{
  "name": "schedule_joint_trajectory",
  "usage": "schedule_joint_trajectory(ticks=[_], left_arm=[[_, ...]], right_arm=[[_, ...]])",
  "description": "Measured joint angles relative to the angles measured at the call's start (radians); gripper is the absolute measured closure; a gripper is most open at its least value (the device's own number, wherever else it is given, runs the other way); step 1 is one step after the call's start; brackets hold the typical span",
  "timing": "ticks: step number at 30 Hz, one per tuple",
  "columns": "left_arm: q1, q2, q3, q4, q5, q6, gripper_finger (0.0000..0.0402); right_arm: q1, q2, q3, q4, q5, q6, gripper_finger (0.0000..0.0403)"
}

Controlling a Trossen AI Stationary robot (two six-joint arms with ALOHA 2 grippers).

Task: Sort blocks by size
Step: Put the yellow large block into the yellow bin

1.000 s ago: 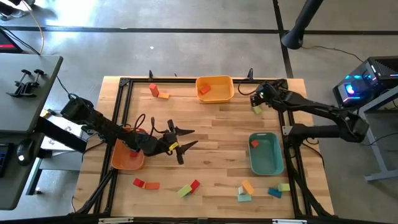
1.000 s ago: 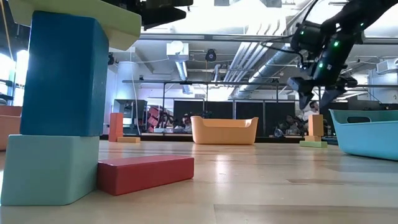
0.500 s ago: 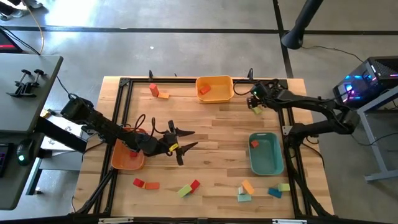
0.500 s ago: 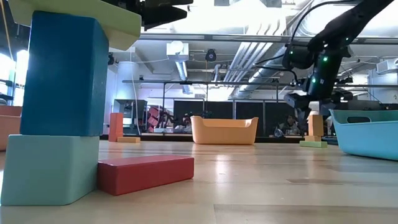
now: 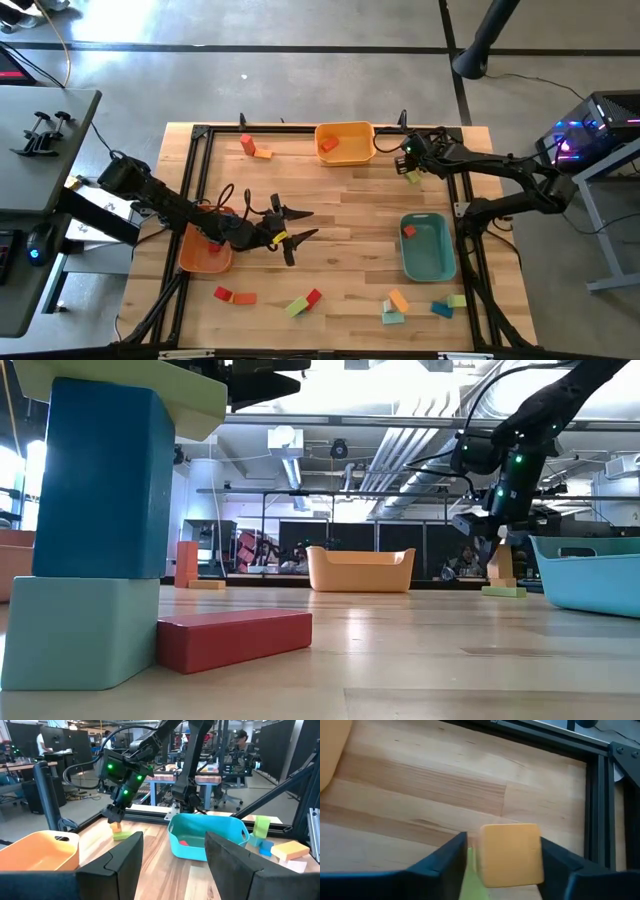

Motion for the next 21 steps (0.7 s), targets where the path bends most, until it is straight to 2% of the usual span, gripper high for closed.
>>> schedule_joint_trajectory(ticks=[4,7,10,13,17,21], left_arm=[[0.000,0.000,0.000,0.000,0.000,-0.006,0.0204],[0.000,0.000,0.000,0.000,0.000,-0.005,0.0204],[0.000,0.000,0.000,0.000,0.000,-0.006,0.0204],[0.000,0.000,0.000,0.000,0.000,-0.005,0.0204],[0.000,0.000,0.000,0.001,0.000,-0.005,0.0204],[-0.001,0.000,0.000,0.002,0.000,-0.006,0.0204]], right_arm=[[0.004,-0.002,0.027,-0.007,-0.049,-0.058,0.0276],[0.040,-0.017,0.085,-0.010,-0.092,-0.083,0.0275],[0.104,-0.029,0.163,0.000,-0.054,-0.102,0.0275],[0.166,-0.017,0.229,0.115,-0.053,-0.150,0.0275],[0.186,0.070,0.278,0.311,-0.233,-0.237,0.0275],[0.177,0.237,0.360,0.343,-0.294,-0.245,0.0275]])
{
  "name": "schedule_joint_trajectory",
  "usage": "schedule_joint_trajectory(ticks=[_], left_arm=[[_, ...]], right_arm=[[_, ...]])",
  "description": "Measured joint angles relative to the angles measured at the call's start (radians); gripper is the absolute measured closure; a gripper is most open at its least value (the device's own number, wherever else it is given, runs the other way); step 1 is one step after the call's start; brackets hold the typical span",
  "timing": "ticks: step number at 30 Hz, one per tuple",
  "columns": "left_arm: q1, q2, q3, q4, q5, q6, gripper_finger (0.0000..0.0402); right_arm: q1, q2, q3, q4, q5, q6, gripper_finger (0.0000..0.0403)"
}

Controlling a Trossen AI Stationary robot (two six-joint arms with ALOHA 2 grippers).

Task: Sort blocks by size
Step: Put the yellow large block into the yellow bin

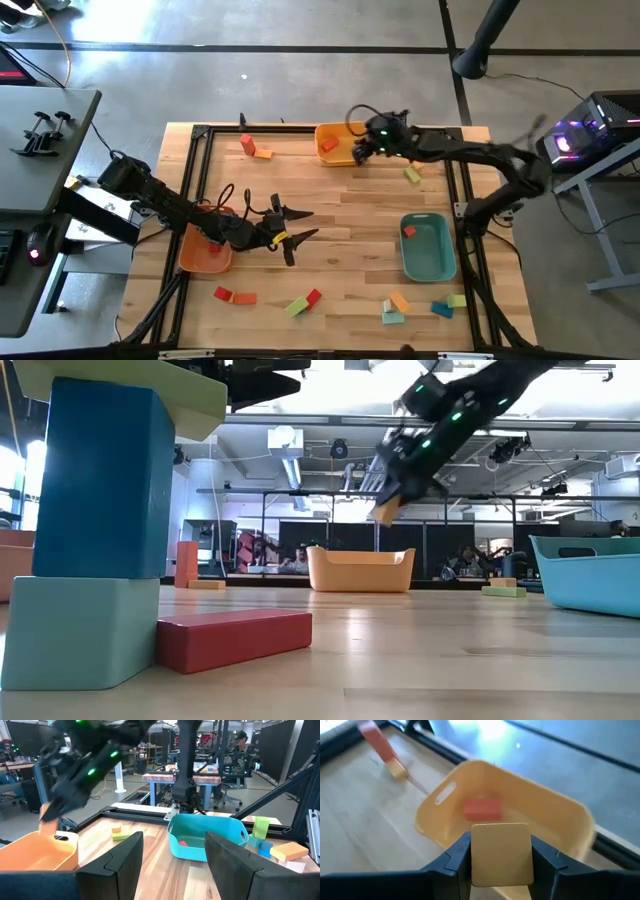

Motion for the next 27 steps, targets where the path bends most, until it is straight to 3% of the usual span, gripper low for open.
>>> schedule_joint_trajectory(ticks=[6,11,16,21,27], left_arm=[[-0.001,0.000,0.000,0.000,0.000,0.000,0.0204],[-0.004,0.000,0.000,-0.001,0.000,0.000,0.0204],[-0.007,0.000,0.000,-0.001,0.003,-0.006,0.0204],[-0.007,0.000,0.000,-0.001,0.004,-0.009,0.0204],[-0.007,0.000,0.000,-0.001,0.004,-0.009,0.0204]], right_arm=[[0.008,0.252,0.160,-0.004,-0.025,0.009,0.0275],[0.008,0.368,0.251,-0.006,-0.016,0.056,0.0275],[0.005,0.408,0.274,0.001,-0.018,0.103,0.0273],[0.001,0.413,0.274,0.003,-0.019,0.130,0.0237],[0.004,0.412,0.274,-0.002,0.048,0.058,0.0223]])
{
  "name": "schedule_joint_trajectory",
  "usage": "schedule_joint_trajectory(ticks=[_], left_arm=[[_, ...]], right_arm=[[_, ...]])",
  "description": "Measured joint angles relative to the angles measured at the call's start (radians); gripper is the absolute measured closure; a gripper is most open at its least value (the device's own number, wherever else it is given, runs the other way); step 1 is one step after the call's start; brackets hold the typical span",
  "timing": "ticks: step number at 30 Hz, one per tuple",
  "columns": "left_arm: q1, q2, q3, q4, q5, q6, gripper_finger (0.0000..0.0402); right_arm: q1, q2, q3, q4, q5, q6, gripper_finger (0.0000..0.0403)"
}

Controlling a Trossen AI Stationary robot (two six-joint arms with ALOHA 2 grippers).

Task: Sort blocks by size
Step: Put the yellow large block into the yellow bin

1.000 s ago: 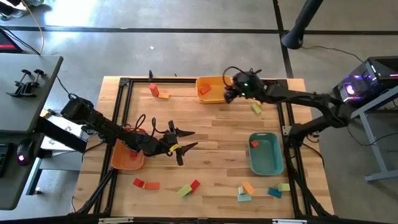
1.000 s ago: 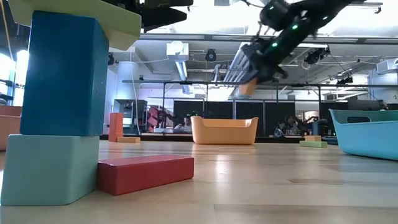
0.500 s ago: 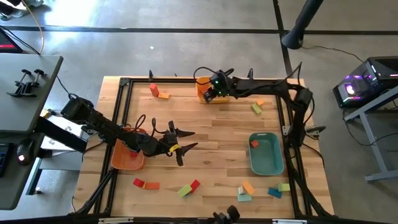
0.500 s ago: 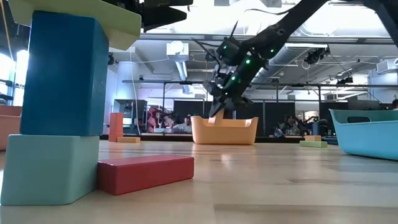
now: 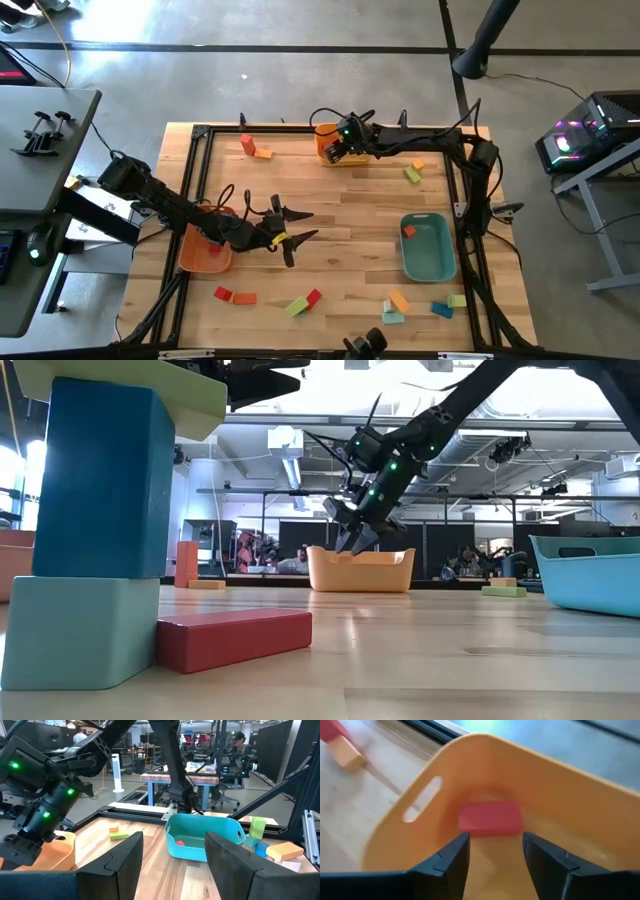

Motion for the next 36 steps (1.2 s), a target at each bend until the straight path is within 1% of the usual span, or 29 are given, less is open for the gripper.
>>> schedule_joint_trajectory(ticks=[2,6,8,9,10,11,15,18,20,21,26,30,31,32,33,36], left_arm=[[0.000,0.000,0.000,0.000,0.000,0.000,0.0204],[-0.007,0.000,0.000,0.000,0.000,-0.002,0.0204],[-0.012,0.000,0.000,0.000,0.000,-0.004,0.0204],[-0.013,0.000,0.000,0.000,0.000,-0.007,0.0204],[-0.013,0.000,0.000,0.000,0.000,-0.006,0.0204],[-0.013,0.000,0.000,0.000,0.000,-0.007,0.0204],[-0.013,0.000,0.000,0.006,-0.001,-0.009,0.0204],[-0.013,0.000,0.000,0.006,-0.001,-0.010,0.0204],[-0.013,0.000,0.000,0.006,-0.001,-0.010,0.0204],[-0.013,0.000,0.000,0.006,-0.001,-0.010,0.0204],[-0.013,0.000,0.000,0.006,-0.001,-0.010,0.0204],[-0.013,0.000,0.000,0.005,-0.001,-0.010,0.0204],[-0.013,0.000,0.000,0.005,-0.001,-0.010,0.0204],[-0.013,0.000,0.000,0.005,-0.001,-0.010,0.0204],[-0.013,0.000,0.000,0.005,-0.001,-0.010,0.0204],[-0.013,0.000,0.000,0.005,-0.001,-0.010,0.0204]], right_arm=[[0.000,-0.009,-0.001,-0.023,0.039,-0.031,0.0222],[-0.001,-0.062,-0.001,-0.084,0.167,-0.055,0.0221],[0.002,-0.092,-0.001,-0.099,0.198,-0.076,0.0220],[0.007,-0.105,-0.001,-0.099,0.194,-0.091,0.0220],[0.017,-0.113,-0.001,-0.098,0.172,-0.114,0.0220],[0.028,-0.121,-0.001,-0.096,0.124,-0.139,0.0220],[0.062,-0.116,-0.001,-0.099,-0.138,-0.194,0.0219],[0.070,-0.093,-0.001,-0.098,-0.231,-0.218,0.0219],[0.070,-0.075,-0.001,-0.097,-0.247,-0.206,0.0219],[0.070,-0.068,-0.001,-0.097,-0.240,-0.189,0.0219],[0.038,-0.054,-0.002,-0.111,-0.097,-0.087,0.0219],[0.019,-0.054,-0.002,-0.123,0.061,-0.026,0.0219],[0.019,-0.054,-0.002,-0.125,0.075,-0.027,0.0219],[0.019,-0.054,-0.002,-0.122,0.050,-0.042,0.0219],[0.019,-0.054,-0.002,-0.115,-0.003,-0.063,0.0219],[0.026,-0.046,-0.002,-0.082,-0.204,-0.118,0.0219]])
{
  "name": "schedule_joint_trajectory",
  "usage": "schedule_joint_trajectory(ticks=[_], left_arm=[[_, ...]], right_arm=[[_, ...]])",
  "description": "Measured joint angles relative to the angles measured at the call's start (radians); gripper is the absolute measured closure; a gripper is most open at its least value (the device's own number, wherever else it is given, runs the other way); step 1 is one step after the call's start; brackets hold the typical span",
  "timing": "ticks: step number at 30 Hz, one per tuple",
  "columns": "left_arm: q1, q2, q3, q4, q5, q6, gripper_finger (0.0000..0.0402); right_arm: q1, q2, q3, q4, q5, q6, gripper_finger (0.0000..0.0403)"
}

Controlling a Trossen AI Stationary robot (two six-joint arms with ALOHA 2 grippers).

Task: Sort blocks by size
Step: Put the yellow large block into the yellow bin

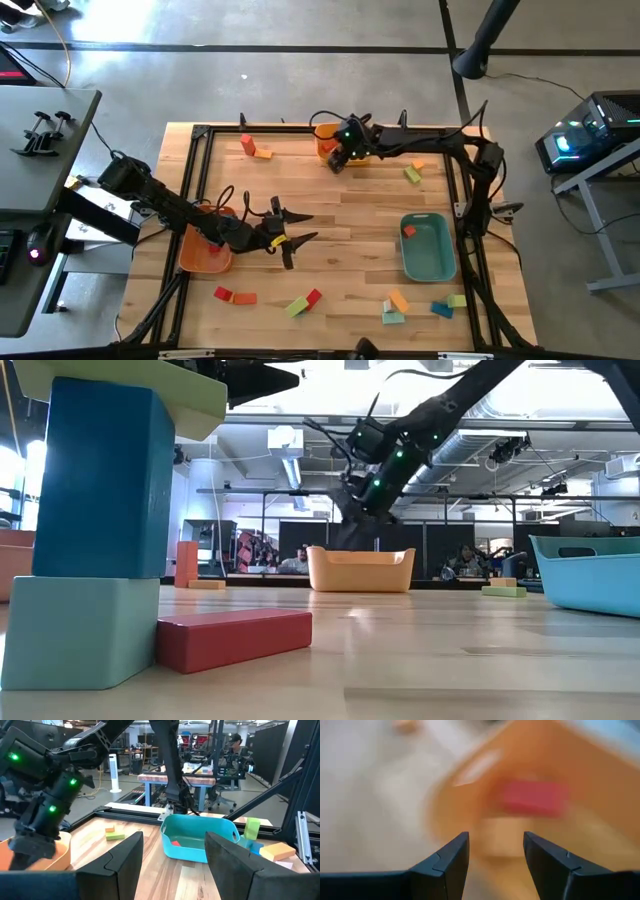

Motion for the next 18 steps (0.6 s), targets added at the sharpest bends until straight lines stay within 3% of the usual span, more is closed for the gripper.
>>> schedule_joint_trajectory(ticks=[5,10,12,16,18], left_arm=[[0.002,0.000,0.000,0.000,0.000,0.000,0.0204],[0.002,0.000,0.001,0.001,0.000,0.000,0.0204],[0.002,0.000,0.001,0.001,0.000,0.000,0.0204],[0.002,0.000,0.001,0.000,0.000,0.000,0.0204],[0.001,0.000,0.000,0.000,0.000,0.000,0.0204]], right_arm=[[0.012,0.010,0.000,0.021,-0.053,0.008,0.0229],[-0.006,0.036,0.000,0.019,0.003,0.051,0.0287],[-0.013,0.044,0.001,0.024,0.075,0.075,0.0317],[0.003,0.042,-0.001,0.019,0.395,0.090,0.0365],[0.022,0.029,-0.002,0.039,0.448,0.058,0.0379]])
